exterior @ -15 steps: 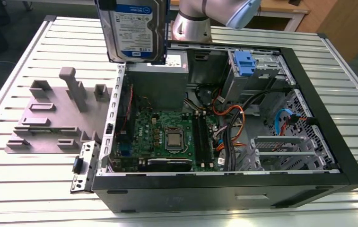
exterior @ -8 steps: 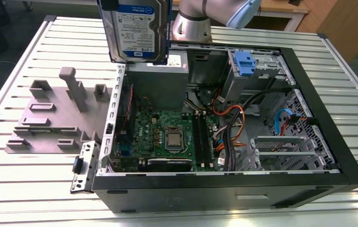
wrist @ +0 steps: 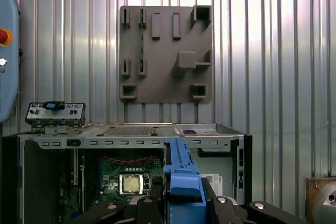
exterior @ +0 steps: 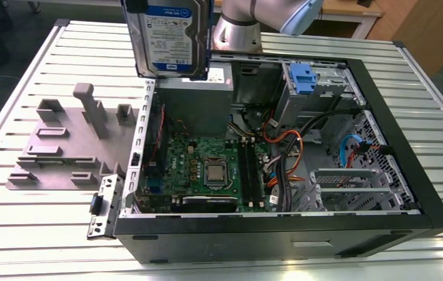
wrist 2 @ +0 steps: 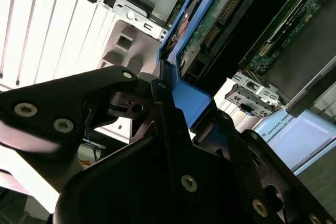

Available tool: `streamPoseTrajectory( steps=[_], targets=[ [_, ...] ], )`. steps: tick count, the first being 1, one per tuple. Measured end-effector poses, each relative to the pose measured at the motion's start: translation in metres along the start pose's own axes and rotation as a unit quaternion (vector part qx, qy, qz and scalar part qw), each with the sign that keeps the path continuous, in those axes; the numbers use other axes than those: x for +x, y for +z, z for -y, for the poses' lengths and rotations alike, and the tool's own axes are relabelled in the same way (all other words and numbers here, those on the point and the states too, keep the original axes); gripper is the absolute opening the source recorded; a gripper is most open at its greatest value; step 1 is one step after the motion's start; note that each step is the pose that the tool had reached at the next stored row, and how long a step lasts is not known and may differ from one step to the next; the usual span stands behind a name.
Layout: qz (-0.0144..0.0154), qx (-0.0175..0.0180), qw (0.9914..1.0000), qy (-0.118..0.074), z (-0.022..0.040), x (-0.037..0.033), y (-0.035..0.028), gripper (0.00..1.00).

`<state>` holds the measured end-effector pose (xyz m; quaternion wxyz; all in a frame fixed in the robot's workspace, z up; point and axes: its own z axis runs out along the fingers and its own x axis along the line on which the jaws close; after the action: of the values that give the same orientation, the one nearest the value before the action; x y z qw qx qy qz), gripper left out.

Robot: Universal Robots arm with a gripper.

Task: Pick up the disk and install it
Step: 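Pick up the disk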

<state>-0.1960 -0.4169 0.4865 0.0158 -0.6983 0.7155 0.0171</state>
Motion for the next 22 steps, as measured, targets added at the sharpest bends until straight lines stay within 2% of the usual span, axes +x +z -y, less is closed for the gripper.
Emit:
streamPoseTrajectory(
  steps=[3,9,13,15,20,22],
  targets=[
    [0.0,0.0,1.0,0.0,0.0039,-0.0001,0.0,0.36],
    [0.0,-0.0006,1.0,0.0,0.0198,-0.0004,0.0,0.36],
    [0.0,-0.0007,1.0,0.0,0.0229,0.0007,0.0002,0.36],
    [0.0,-0.0007,1.0,0.0,0.0236,0.0049,0.0003,0.36],
    [0.0,-0.0007,1.0,0.0,0.0249,0.0219,0.0005,0.36],
    [0.0,-0.001,1.0,0.0,0.0316,0.0233,0.0007,0.36]
  ],
)
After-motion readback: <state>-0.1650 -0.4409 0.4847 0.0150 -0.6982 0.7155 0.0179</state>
